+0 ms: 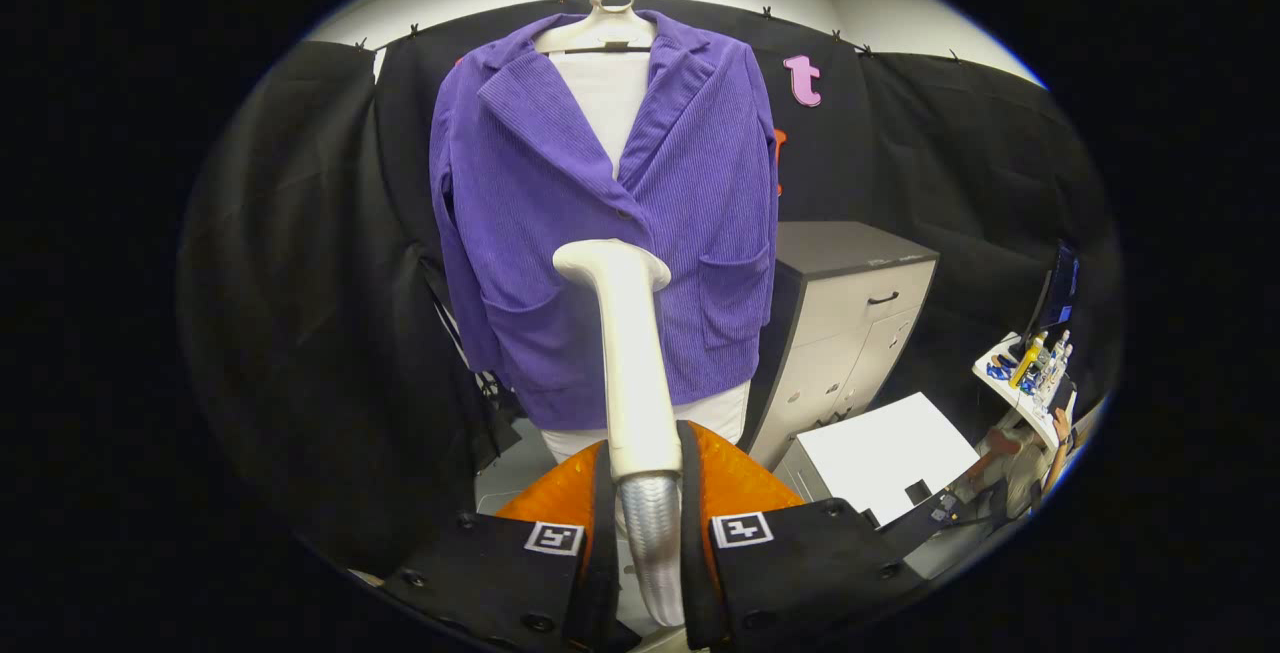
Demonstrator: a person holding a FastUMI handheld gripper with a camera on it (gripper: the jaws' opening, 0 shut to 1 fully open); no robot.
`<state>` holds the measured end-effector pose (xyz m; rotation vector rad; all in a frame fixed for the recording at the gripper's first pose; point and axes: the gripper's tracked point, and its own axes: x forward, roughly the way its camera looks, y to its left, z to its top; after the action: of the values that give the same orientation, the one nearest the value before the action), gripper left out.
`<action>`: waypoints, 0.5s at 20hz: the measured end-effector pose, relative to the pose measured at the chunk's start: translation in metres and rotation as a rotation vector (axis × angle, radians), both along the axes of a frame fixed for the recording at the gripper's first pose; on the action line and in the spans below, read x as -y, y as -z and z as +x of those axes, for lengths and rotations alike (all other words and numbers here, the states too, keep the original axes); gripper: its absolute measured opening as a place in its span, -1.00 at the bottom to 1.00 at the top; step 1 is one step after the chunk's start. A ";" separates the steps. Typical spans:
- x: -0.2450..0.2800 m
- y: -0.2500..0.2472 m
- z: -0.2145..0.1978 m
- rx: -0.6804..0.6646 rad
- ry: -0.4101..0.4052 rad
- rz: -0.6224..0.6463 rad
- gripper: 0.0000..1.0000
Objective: Iron the clothes twice with a garment steamer, once on the left side and once on the right side.
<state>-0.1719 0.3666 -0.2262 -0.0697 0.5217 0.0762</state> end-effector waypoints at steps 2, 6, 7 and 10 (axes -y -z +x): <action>0.001 0.014 -0.003 -0.027 0.000 -0.003 -0.33; 0.001 0.038 -0.005 -0.068 -0.006 -0.012 -0.33; 0.001 0.043 -0.005 -0.075 -0.008 -0.012 -0.33; 0.001 0.059 -0.010 -0.108 -0.014 -0.013 -0.33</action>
<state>-0.1814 0.3658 -0.2851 -0.0821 0.6293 0.0906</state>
